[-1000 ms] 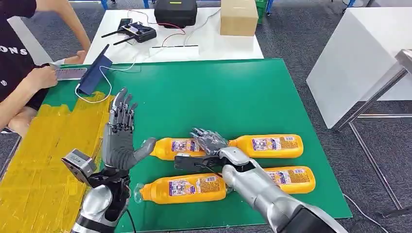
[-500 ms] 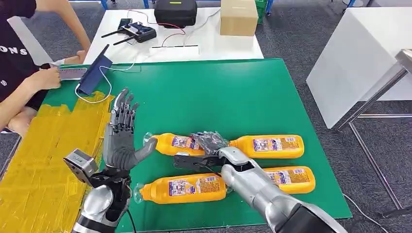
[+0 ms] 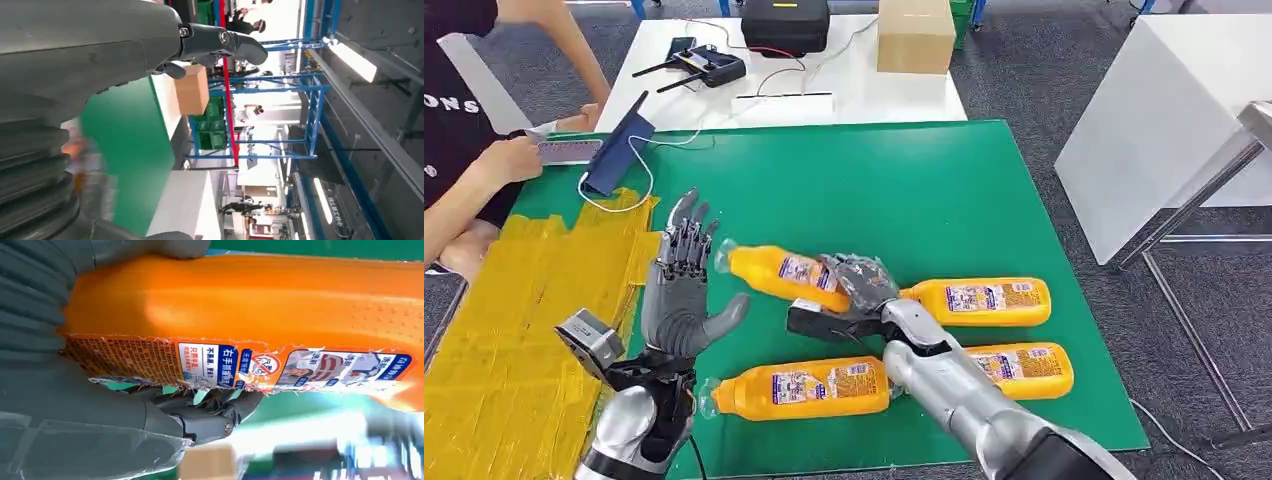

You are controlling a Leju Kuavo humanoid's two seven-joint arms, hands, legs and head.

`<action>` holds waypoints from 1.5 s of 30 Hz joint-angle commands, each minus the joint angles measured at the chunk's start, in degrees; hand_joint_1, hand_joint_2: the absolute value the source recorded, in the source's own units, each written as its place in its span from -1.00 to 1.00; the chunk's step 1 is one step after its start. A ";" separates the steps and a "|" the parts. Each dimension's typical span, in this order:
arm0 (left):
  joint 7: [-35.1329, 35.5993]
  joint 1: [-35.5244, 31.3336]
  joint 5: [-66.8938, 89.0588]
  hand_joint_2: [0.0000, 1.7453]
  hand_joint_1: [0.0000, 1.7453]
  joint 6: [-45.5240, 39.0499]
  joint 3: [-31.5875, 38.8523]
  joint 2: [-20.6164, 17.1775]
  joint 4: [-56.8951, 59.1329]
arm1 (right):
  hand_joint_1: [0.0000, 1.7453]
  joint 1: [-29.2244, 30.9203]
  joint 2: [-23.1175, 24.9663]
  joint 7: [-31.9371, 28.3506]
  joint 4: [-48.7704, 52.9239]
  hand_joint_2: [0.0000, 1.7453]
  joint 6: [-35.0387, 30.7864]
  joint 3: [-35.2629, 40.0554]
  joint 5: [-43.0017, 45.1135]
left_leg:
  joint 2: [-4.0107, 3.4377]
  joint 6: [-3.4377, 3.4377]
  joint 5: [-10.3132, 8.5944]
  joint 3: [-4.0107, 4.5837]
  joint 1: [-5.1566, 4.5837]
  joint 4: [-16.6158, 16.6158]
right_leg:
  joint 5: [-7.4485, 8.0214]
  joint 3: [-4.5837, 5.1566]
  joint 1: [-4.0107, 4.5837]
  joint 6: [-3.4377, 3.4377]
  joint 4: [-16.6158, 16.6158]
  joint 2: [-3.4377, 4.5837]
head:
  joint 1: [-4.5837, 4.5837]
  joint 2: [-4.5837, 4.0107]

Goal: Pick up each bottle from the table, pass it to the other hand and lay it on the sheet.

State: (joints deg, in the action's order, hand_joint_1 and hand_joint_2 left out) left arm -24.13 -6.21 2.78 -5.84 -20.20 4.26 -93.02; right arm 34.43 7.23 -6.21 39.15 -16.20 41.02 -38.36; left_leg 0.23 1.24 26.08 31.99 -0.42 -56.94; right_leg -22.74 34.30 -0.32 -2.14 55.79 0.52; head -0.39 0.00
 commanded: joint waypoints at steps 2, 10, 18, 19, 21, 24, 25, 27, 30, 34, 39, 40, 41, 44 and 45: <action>0.41 1.66 0.99 1.00 -1.00 0.11 -0.50 -0.32 -0.92 | 0.90 -12.09 -3.13 -3.47 27.15 1.00 -7.36 -18.08 0.97 | 0.17 -0.09 0.11 -0.14 0.07 -0.01 | -0.15 -0.23 0.07 0.03 -0.03 -0.23 | 0.00 0.00; 1.94 0.00 2.57 1.00 -1.00 1.00 -2.05 -0.71 0.46 | 0.96 -16.77 -0.28 -8.66 30.42 1.00 -10.52 -21.39 5.92 | 0.12 -0.11 0.10 -0.09 0.08 -0.01 | -0.10 -0.16 0.08 0.06 -0.03 -0.19 | 0.02 0.00; 2.69 -0.57 1.99 1.00 -1.00 1.93 -1.95 -0.90 1.67 | 0.90 -18.45 0.10 -10.35 31.44 1.00 -8.46 -22.14 10.42 | 0.06 -0.10 0.12 -0.18 0.07 0.00 | -0.11 -0.21 0.07 0.03 -0.04 -0.13 | 0.02 0.00; 2.69 -0.57 1.99 1.00 -1.00 1.93 -1.95 -0.90 1.67 | 0.90 -18.45 0.10 -10.35 31.44 1.00 -8.46 -22.14 10.42 | 0.04 -0.08 0.09 -0.12 0.05 0.02 | -0.08 -0.15 0.05 0.03 -0.04 -0.11 | 0.00 0.00; 2.69 -0.57 1.99 1.00 -1.00 1.93 -1.95 -0.90 1.67 | 0.90 -18.45 0.10 -10.35 31.44 1.00 -8.46 -22.14 10.42 | 0.06 -0.09 0.09 -0.14 0.05 0.01 | -0.09 -0.17 0.06 0.03 -0.04 -0.13 | 0.02 0.00; 2.69 -0.54 1.99 1.00 -1.00 1.93 -1.97 -0.89 1.66 | 0.90 -18.30 0.09 -10.31 31.44 1.00 -8.43 -22.16 10.40 | 0.04 -0.07 0.07 -0.10 0.04 0.02 | -0.06 -0.13 0.04 0.03 -0.04 -0.11 | 0.02 0.00; 2.69 -0.54 1.99 1.00 -1.00 1.93 -1.97 -0.89 1.66 | 0.90 -18.30 0.09 -10.31 31.44 1.00 -8.43 -22.16 10.40 | 0.03 -0.06 0.04 -0.04 0.02 0.02 | -0.04 -0.06 0.02 0.02 -0.03 -0.09 | 0.02 0.02; 2.69 -0.54 1.99 1.00 -1.00 1.93 -1.97 -0.89 1.66 | 0.90 -18.30 0.09 -10.31 31.44 1.00 -8.43 -22.16 10.40 | 0.05 -0.13 0.12 -0.20 0.09 -0.01 | -0.11 -0.25 0.10 0.06 -0.04 -0.15 | 0.02 0.00; 2.69 -0.54 1.99 1.00 -1.00 1.93 -1.97 -0.89 1.66 | 0.90 -18.30 0.09 -10.31 31.44 1.00 -8.43 -22.16 10.40 | 0.05 -0.09 0.07 -0.11 0.03 0.03 | -0.07 -0.13 0.04 0.04 -0.04 -0.11 | 0.02 0.00; 2.69 -0.54 1.99 1.00 -1.00 1.93 -1.97 -0.89 1.66 | 0.90 -18.30 0.09 -10.31 31.44 1.00 -8.43 -22.16 10.40 | 0.04 -0.12 0.11 -0.19 0.07 0.02 | -0.10 -0.22 0.07 0.05 -0.04 -0.12 | 0.02 0.02; 2.69 -0.54 1.99 1.00 -1.00 1.93 -1.97 -0.89 1.66 | 0.90 -18.30 0.09 -10.31 31.44 1.00 -8.43 -22.16 10.40 | 0.04 -0.07 0.07 -0.10 0.04 0.02 | -0.06 -0.12 0.04 0.03 -0.04 -0.10 | 0.02 0.00; 2.69 -0.54 1.99 1.00 -1.00 1.93 -1.97 -0.89 1.66 | 0.90 -18.30 0.09 -10.31 31.44 1.00 -8.43 -22.16 10.40 | 0.03 -0.09 0.09 -0.13 0.05 0.01 | -0.07 -0.15 0.05 0.04 -0.04 -0.10 | 0.02 0.00; 2.69 -0.54 1.99 1.00 -1.00 1.93 -1.97 -0.89 1.66 | 0.90 -18.30 0.09 -10.31 31.44 1.00 -8.43 -22.16 10.40 | 0.03 -0.09 0.08 -0.12 0.04 0.02 | -0.07 -0.15 0.04 0.03 -0.04 -0.10 | 0.02 0.00; 2.69 -0.54 1.99 1.00 -1.00 1.93 -1.97 -0.89 1.66 | 0.90 -18.30 0.09 -10.31 31.44 1.00 -8.43 -22.16 10.40 | 0.04 -0.09 0.08 -0.12 0.04 0.02 | -0.08 -0.14 0.04 0.03 -0.03 -0.11 | 0.02 0.00; 2.69 -0.54 1.99 1.00 -1.00 1.93 -1.97 -0.89 1.66 | 0.90 -18.30 0.09 -10.31 31.44 1.00 -8.43 -22.16 10.40 | 0.03 -0.08 0.06 -0.08 0.04 0.02 | -0.05 -0.10 0.04 0.03 -0.04 -0.09 | 0.02 0.02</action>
State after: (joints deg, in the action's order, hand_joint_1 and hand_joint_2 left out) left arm -21.79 -4.73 4.83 -3.96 -21.07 4.24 -94.38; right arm 14.96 7.19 -16.50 70.86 -24.96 20.46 -28.13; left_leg 0.22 1.24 26.11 32.02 -0.41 -56.93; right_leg -22.75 34.32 -0.32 -2.14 55.78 0.51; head -0.37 0.02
